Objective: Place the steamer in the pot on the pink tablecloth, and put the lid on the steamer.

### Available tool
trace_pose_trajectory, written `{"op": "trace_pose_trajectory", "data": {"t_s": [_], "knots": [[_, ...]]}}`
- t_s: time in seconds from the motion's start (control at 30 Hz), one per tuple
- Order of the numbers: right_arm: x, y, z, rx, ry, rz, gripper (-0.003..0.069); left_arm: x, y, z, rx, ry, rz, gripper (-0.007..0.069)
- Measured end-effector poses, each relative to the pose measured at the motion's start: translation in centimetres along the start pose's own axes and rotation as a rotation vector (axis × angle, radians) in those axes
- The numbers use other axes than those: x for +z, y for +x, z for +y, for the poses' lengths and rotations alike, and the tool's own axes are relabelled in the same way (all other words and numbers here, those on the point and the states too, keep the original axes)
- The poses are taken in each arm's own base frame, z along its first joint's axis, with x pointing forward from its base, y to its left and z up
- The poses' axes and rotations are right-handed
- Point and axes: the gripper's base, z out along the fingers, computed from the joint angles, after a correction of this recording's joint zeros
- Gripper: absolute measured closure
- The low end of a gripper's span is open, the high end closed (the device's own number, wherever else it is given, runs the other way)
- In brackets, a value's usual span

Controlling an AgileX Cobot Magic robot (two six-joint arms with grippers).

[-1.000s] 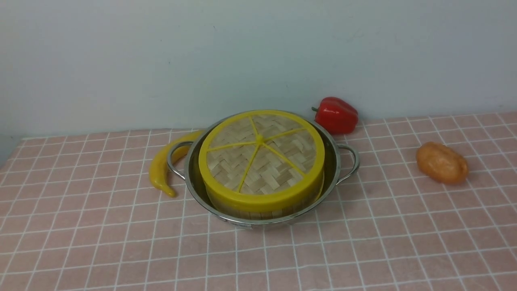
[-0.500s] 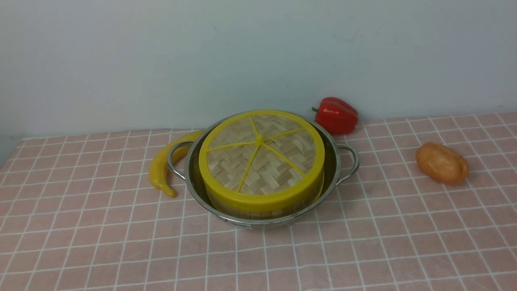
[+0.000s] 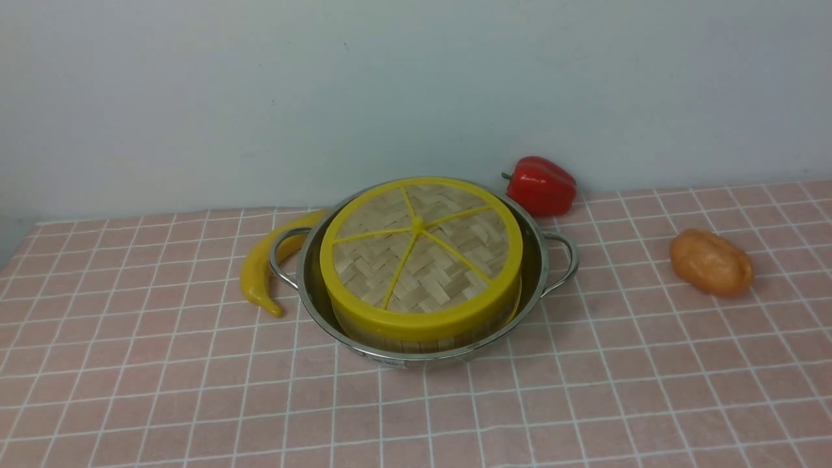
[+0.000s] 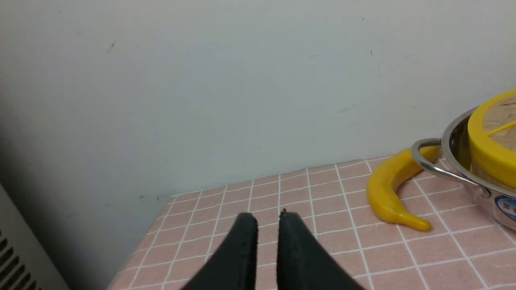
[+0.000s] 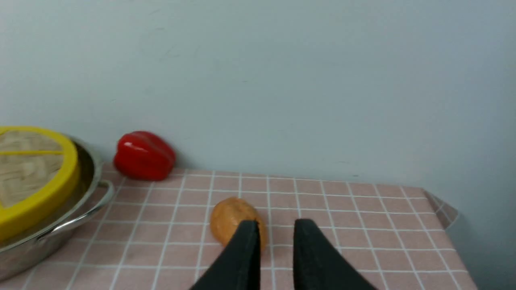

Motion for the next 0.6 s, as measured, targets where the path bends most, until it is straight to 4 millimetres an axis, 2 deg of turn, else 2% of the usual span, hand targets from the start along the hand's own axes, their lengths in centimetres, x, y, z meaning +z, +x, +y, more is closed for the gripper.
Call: {"op": "trace_pose_trajectory", "data": {"t_s": [0.07,0.1,0.17,0.23,0.3,0.6], "knots": [[0.9,2.7,-0.2,0.026,0.059,-0.039,0.0498,0.0,0.0,0.0,0.0,0.0,0.0,0.0549],[0.9,2.9,-0.3,0.027,0.062,-0.041,0.0497,0.0,0.0,0.0,0.0,0.0,0.0,0.0547],[0.9,4.9,-0.4,0.04,0.086,-0.069,0.0491,0.0,0.0,0.0,0.0,0.0,0.0,0.054],[0.8,5.4,-0.4,0.042,0.087,-0.082,0.0488,0.0,0.0,0.0,0.0,0.0,0.0,0.0539],[0.9,6.9,-0.3,0.053,0.083,-0.085,0.048,0.0,0.0,0.0,0.001,0.0,-0.001,0.0539],[1.9,10.4,-0.1,0.087,0.029,0.022,0.0455,0.0,0.0,0.0,0.001,0.0,0.0,0.0529]]}}
